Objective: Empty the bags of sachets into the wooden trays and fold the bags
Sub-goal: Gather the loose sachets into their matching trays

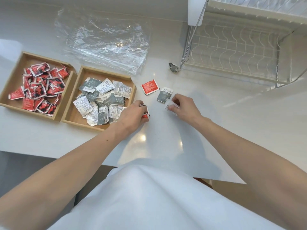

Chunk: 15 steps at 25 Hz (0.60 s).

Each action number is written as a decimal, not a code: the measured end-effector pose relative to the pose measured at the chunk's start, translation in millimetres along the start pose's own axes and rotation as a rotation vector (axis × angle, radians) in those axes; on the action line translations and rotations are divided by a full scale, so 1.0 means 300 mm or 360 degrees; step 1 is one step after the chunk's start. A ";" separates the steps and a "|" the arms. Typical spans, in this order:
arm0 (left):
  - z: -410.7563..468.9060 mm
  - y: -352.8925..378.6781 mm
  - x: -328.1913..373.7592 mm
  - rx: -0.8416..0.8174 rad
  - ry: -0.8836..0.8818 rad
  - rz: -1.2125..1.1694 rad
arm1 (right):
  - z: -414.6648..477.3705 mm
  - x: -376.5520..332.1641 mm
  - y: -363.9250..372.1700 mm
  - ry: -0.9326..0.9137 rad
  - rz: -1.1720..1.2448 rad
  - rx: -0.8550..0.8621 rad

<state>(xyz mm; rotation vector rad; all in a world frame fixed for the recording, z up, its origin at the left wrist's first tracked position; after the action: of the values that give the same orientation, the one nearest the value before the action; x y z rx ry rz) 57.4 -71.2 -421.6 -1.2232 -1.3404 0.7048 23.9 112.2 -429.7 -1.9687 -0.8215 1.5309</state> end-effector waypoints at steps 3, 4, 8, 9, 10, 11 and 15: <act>0.021 0.019 0.004 -0.0028 0.0016 0.0067 | 0.067 -0.018 -0.009 0.0059 0.0006 0.0018; 0.026 0.023 0.004 -0.0022 0.0012 0.0061 | 0.088 -0.020 0.000 0.0062 -0.0039 0.0003; 0.041 0.031 0.007 -0.0007 0.0061 0.0059 | 0.158 -0.008 0.048 0.0102 -0.0251 -0.0087; 0.043 0.031 0.010 -0.0009 0.0087 0.0055 | 0.170 -0.007 0.057 0.0093 -0.0294 -0.0103; 0.047 0.025 0.010 -0.0001 0.0087 0.0018 | 0.177 -0.009 0.063 0.0071 -0.0331 -0.0114; 0.056 0.014 0.006 0.0015 0.0063 -0.0044 | 0.181 -0.015 0.068 0.0038 -0.0357 -0.0116; 0.134 -0.062 -0.010 0.0147 -0.0059 -0.0275 | 0.175 -0.027 0.067 -0.0055 -0.0376 -0.0049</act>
<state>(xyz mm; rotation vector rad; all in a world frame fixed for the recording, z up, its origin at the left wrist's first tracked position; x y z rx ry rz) 13.8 -69.5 -412.9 -1.0117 -1.4101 0.6615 -25.4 94.1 -450.8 -1.7976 -1.0564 1.4241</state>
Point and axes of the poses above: each hand's wrist, its own z-axis towards the middle knuckle, its own y-axis out of the palm, x = y × z, the point moved 10 cm from there along z, towards the middle knuckle, and after that the axes turned 15 degrees about x, right-handed, at the moved point
